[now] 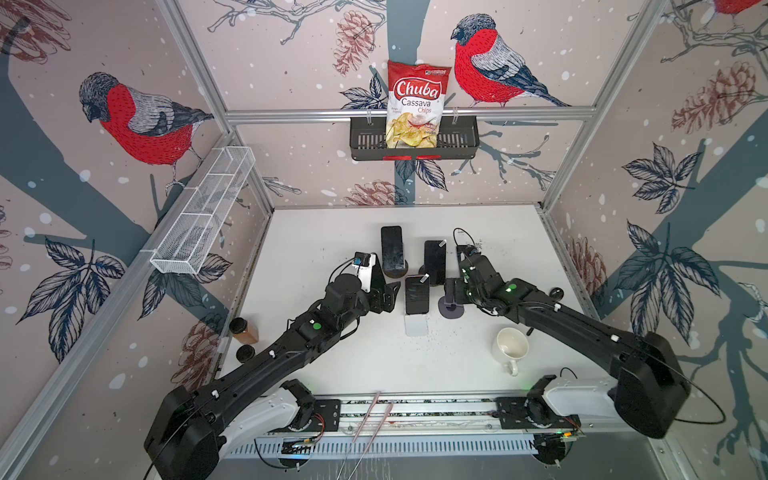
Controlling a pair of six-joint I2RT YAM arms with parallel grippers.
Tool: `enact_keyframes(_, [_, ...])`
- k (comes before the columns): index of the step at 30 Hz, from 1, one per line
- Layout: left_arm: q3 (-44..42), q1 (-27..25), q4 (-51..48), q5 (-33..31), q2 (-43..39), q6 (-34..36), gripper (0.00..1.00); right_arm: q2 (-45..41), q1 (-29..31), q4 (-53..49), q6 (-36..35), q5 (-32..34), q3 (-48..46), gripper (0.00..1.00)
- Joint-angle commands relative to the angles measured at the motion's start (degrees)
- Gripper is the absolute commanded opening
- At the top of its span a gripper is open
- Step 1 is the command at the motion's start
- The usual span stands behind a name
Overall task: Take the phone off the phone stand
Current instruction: 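Move the right gripper back toward the empty dark stand, then close the right gripper on the grey metal plate of the empty stand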
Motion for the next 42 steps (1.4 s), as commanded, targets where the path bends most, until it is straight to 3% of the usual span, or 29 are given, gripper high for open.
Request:
enact_keyframes(1, [0.05, -0.05, 1.58, -0.45, -0.19, 1.17, 0.97, 1.38, 0.4, 2.23, 1.03, 0.95, 0.03, 0.95])
enact_keyframes(21, [-1.62, -0.05, 2.53, -1.25, -0.28, 2.17, 0.97, 6.94, 1.16, 4.02, 5.45, 2.69, 1.0, 0.89])
enact_keyframes(32, [-2.1, -0.05, 2.8, -0.64, -0.84, 1.94, 0.97, 8.24, 2.41, 3.23, 6.61, 4.88, 1.13, 0.75])
enact_keyframes(39, [-2.85, -0.05, 2.59, -1.0, -1.77, 1.72, 0.97, 8.73, 2.85, 3.12, 6.46, 5.9, 1.61, 0.58])
enact_keyframes(42, [-2.94, -0.05, 2.59, -1.17, -1.77, 1.71, 0.97, 8.74, 2.88, 2.83, 6.27, 6.07, 1.85, 0.57])
